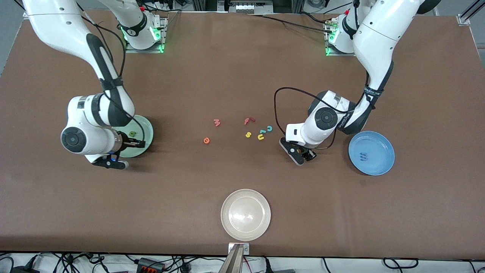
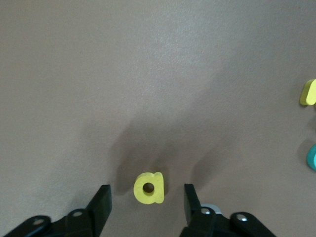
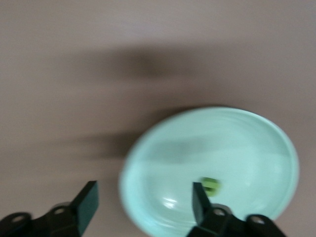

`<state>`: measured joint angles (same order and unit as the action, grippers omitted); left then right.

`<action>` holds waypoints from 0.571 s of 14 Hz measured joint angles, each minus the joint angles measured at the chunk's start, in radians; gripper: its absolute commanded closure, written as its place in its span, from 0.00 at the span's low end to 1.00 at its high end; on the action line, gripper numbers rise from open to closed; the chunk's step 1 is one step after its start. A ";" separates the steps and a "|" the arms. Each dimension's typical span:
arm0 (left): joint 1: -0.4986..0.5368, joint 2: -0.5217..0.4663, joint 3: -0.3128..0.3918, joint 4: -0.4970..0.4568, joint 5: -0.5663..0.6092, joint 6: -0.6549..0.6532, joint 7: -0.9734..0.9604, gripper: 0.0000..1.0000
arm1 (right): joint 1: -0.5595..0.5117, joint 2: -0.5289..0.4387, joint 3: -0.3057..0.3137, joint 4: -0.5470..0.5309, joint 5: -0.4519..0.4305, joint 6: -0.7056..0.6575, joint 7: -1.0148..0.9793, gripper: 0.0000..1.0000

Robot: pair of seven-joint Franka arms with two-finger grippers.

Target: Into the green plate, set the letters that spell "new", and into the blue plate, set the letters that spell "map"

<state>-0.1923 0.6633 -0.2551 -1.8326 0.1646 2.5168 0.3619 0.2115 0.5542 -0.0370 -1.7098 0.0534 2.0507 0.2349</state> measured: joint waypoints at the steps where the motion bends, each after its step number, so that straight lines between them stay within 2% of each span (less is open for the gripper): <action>1: 0.001 0.002 0.001 0.000 0.001 0.000 0.001 0.40 | 0.052 0.001 0.003 0.017 0.000 0.032 0.005 0.00; 3: 0.001 0.011 0.001 -0.001 0.001 0.010 0.001 0.40 | 0.147 0.012 0.006 0.027 0.000 0.110 0.018 0.00; 4: 0.000 0.016 0.001 -0.001 0.001 0.017 0.001 0.46 | 0.192 0.023 0.007 0.031 0.000 0.144 0.049 0.00; 6: 0.001 0.019 0.001 0.000 0.003 0.027 0.002 0.78 | 0.252 0.054 0.007 0.050 0.000 0.179 0.111 0.00; 7: 0.001 0.018 0.001 0.002 0.003 0.030 0.002 0.87 | 0.267 0.071 0.006 0.063 0.000 0.183 0.114 0.00; 8: 0.002 0.017 0.001 0.002 0.003 0.030 0.002 0.90 | 0.281 0.086 0.007 0.074 -0.002 0.189 0.108 0.05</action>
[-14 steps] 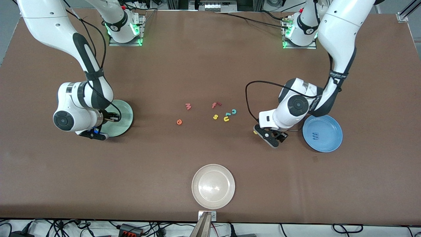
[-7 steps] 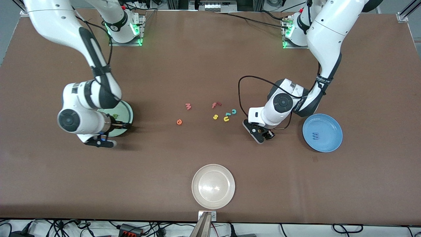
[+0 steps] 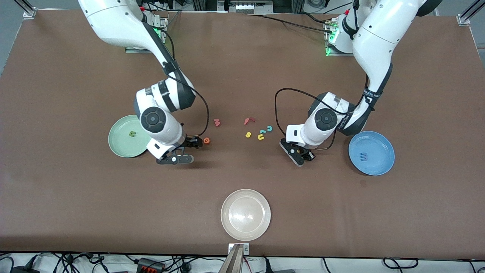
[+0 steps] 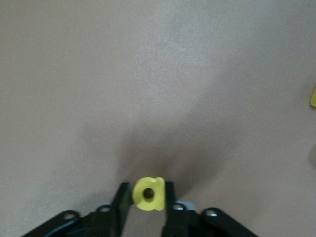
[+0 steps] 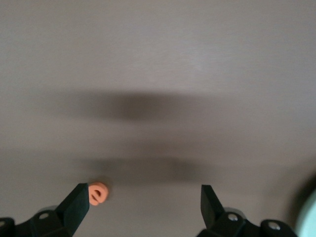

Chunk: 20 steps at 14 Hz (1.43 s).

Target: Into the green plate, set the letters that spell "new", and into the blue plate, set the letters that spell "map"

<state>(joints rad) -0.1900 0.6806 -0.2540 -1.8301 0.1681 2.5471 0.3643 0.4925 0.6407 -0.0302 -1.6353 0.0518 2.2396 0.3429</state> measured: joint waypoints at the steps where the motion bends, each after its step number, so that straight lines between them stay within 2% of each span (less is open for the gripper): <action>1: 0.001 -0.001 0.000 0.000 0.000 0.000 0.000 0.91 | 0.021 0.015 0.001 0.009 -0.003 0.012 -0.011 0.10; 4: 0.022 -0.012 0.006 0.009 0.000 -0.015 -0.001 0.91 | 0.094 0.045 0.001 0.021 -0.077 0.052 -0.035 0.24; 5: 0.044 -0.029 0.010 0.018 0.000 -0.063 -0.001 0.91 | 0.108 0.051 0.001 0.021 -0.100 0.052 -0.039 0.30; 10: 0.228 -0.167 0.033 0.037 0.002 -0.364 0.002 0.90 | 0.137 0.091 -0.001 0.021 -0.122 0.088 -0.055 0.32; 12: 0.321 -0.181 0.037 0.034 0.008 -0.414 0.013 0.89 | 0.137 0.107 -0.004 0.019 -0.123 0.090 -0.056 0.32; 13: 0.359 -0.177 0.039 0.027 0.022 -0.421 0.014 0.86 | 0.136 0.112 -0.007 0.016 -0.123 0.090 -0.056 0.32; 17: 0.433 -0.152 0.041 -0.027 0.038 -0.422 0.012 0.82 | 0.136 0.115 -0.010 0.010 -0.123 0.090 -0.056 0.39; 18: 0.435 -0.151 0.041 -0.043 0.038 -0.422 0.003 0.70 | 0.136 0.115 -0.010 0.010 -0.123 0.090 -0.056 0.45; 19: 0.435 -0.151 0.038 -0.058 0.038 -0.422 -0.020 0.31 | 0.136 0.114 -0.010 0.010 -0.123 0.090 -0.056 0.54; 20: 0.434 -0.151 0.032 -0.070 0.038 -0.422 -0.056 0.00 | 0.136 0.114 -0.010 0.010 -0.123 0.090 -0.056 0.61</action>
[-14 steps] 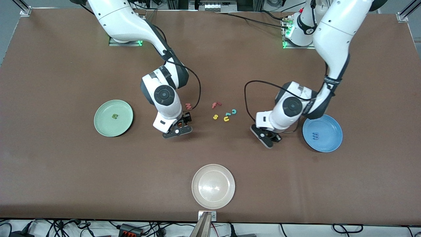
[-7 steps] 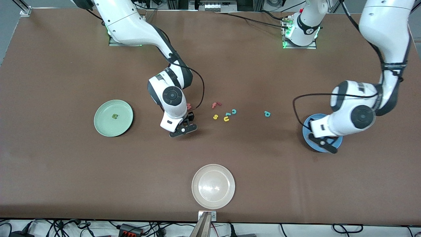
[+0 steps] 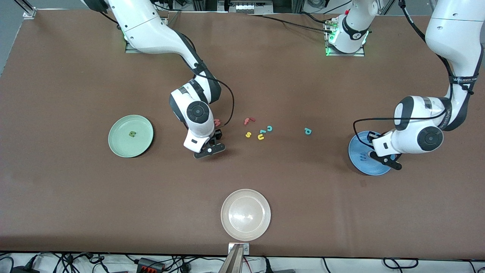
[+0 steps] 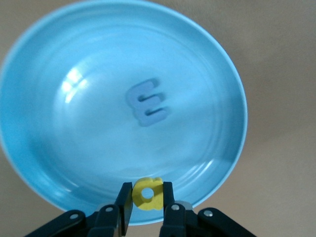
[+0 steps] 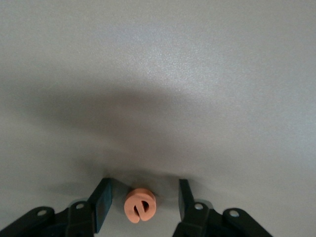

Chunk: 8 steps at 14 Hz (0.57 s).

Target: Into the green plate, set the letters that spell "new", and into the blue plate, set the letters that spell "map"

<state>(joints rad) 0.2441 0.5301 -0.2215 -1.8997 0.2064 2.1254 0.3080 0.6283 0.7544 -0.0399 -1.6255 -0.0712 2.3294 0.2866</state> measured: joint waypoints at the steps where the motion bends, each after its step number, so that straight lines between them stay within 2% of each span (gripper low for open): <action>1: -0.003 0.000 -0.006 -0.007 0.000 0.000 -0.032 0.00 | 0.000 -0.001 0.001 0.000 0.000 0.000 0.000 0.68; 3: -0.007 -0.002 -0.013 -0.009 0.001 0.000 -0.068 0.00 | 0.000 -0.001 0.001 0.000 0.000 0.000 0.000 0.81; 6: -0.007 -0.022 -0.025 -0.008 0.001 -0.008 -0.098 0.00 | -0.002 -0.009 -0.003 -0.004 0.000 -0.009 0.000 0.86; 8: -0.005 -0.048 -0.075 -0.007 0.001 -0.052 -0.216 0.00 | -0.010 -0.015 -0.014 -0.006 0.000 -0.042 0.000 0.86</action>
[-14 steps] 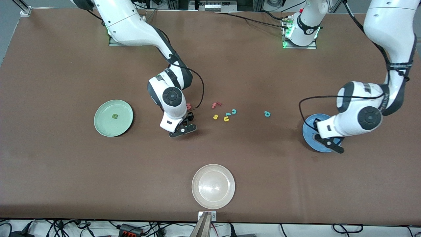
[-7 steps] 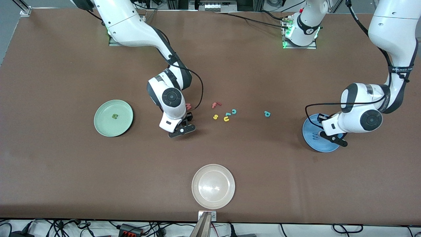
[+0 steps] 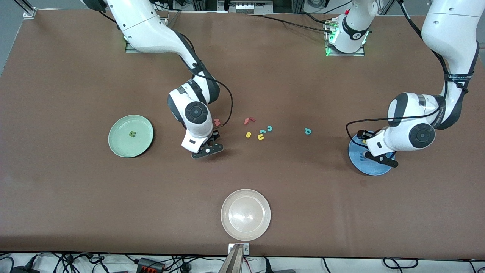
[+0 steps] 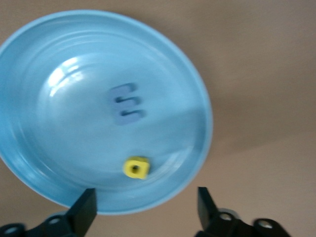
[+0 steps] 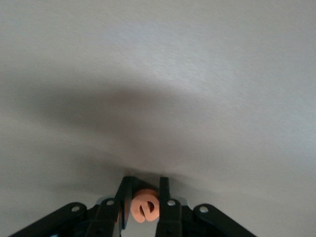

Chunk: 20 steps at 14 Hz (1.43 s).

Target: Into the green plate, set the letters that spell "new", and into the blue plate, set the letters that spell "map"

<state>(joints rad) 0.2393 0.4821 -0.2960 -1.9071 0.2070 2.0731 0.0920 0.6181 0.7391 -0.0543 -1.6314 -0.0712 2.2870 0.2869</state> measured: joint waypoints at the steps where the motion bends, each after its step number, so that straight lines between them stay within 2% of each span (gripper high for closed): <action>1: 0.000 -0.014 -0.041 0.000 0.000 -0.025 -0.110 0.00 | -0.010 -0.009 -0.013 0.001 0.000 -0.036 0.000 0.86; 5: -0.012 -0.032 -0.225 -0.011 0.000 -0.055 -0.498 0.00 | -0.130 -0.106 -0.036 0.003 -0.001 -0.232 -0.012 0.86; 7: -0.021 -0.030 -0.272 -0.034 0.000 -0.030 -0.663 0.00 | -0.210 -0.151 -0.039 0.001 -0.001 -0.319 -0.054 0.85; 10: -0.021 -0.015 -0.284 -0.120 0.000 0.167 -0.830 0.01 | -0.301 -0.183 -0.040 -0.032 -0.001 -0.401 -0.127 0.85; 12: -0.018 0.001 -0.283 -0.195 0.000 0.307 -0.856 0.22 | -0.326 -0.183 -0.039 -0.090 -0.001 -0.398 -0.135 0.85; 14: -0.020 0.022 -0.284 -0.227 0.000 0.367 -0.858 0.24 | -0.334 -0.183 -0.039 -0.143 -0.001 -0.367 -0.135 0.85; 16: -0.028 0.050 -0.285 -0.231 0.000 0.425 -0.858 0.33 | -0.341 -0.183 -0.039 -0.176 -0.001 -0.331 -0.135 0.85; 20: -0.032 0.071 -0.284 -0.231 0.000 0.444 -0.858 0.37 | -0.401 -0.183 -0.040 -0.191 -0.001 -0.304 -0.160 0.85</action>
<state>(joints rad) 0.2078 0.5534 -0.5802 -2.1383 0.2071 2.5169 -0.7660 0.2175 0.5561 -0.0944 -1.8226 -0.0722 1.9826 0.1268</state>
